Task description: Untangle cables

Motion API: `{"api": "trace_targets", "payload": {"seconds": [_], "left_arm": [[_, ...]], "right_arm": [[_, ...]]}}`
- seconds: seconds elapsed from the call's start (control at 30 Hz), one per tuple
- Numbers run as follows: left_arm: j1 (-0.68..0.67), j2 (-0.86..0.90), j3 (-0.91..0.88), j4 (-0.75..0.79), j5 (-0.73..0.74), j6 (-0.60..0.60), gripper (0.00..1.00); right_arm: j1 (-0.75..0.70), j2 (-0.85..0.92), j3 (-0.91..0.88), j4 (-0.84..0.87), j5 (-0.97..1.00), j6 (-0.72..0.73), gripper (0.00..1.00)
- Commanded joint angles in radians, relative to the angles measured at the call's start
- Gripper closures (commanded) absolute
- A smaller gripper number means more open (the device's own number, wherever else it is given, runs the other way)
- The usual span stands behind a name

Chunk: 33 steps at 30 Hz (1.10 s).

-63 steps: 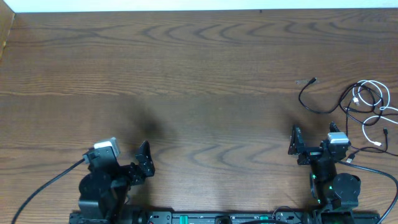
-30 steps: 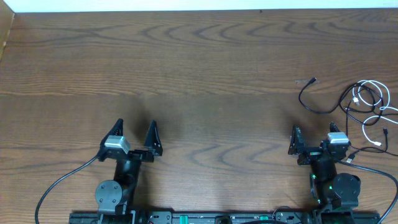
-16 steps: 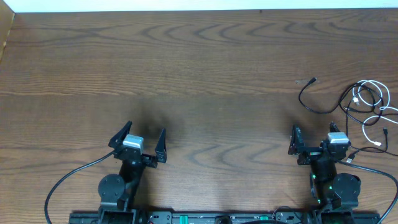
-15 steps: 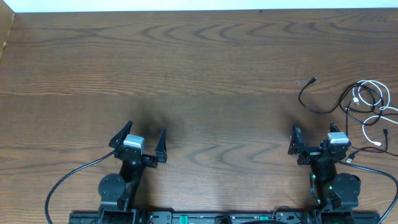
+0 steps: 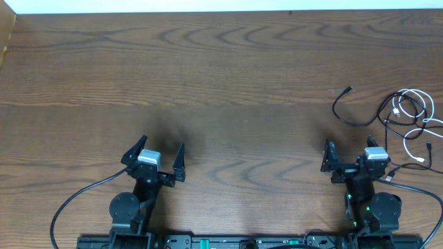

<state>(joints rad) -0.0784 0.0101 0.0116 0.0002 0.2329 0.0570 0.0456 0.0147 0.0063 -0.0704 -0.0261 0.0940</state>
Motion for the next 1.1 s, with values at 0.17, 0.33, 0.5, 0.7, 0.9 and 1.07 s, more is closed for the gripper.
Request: {"api": "trace_targets", "payload": {"seconds": [0.17, 0.33, 0.5, 0.7, 0.9, 1.07], "left_arm": [[0.011, -0.009, -0.008, -0.048, 0.018, 0.014, 0.02], [0.035, -0.009, -0.008, -0.048, 0.018, 0.014, 0.02], [0.032, -0.009, -0.008, -0.048, 0.018, 0.014, 0.02], [0.032, -0.009, -0.008, -0.048, 0.018, 0.014, 0.02], [0.032, -0.009, -0.008, -0.048, 0.018, 0.014, 0.02], [0.029, -0.009, -0.008, -0.049, 0.027, 0.009, 0.02]], "right_arm": [[-0.008, -0.006, -0.001, -0.005, 0.005, -0.006, 0.01], [-0.008, -0.006, -0.001, -0.005, 0.005, -0.006, 0.01], [-0.008, -0.006, -0.001, -0.005, 0.005, -0.006, 0.01], [-0.008, -0.006, -0.001, -0.005, 0.005, -0.006, 0.01], [-0.008, -0.006, -0.001, -0.005, 0.005, -0.006, 0.01], [-0.008, -0.006, -0.001, -0.005, 0.005, -0.006, 0.01]]}}
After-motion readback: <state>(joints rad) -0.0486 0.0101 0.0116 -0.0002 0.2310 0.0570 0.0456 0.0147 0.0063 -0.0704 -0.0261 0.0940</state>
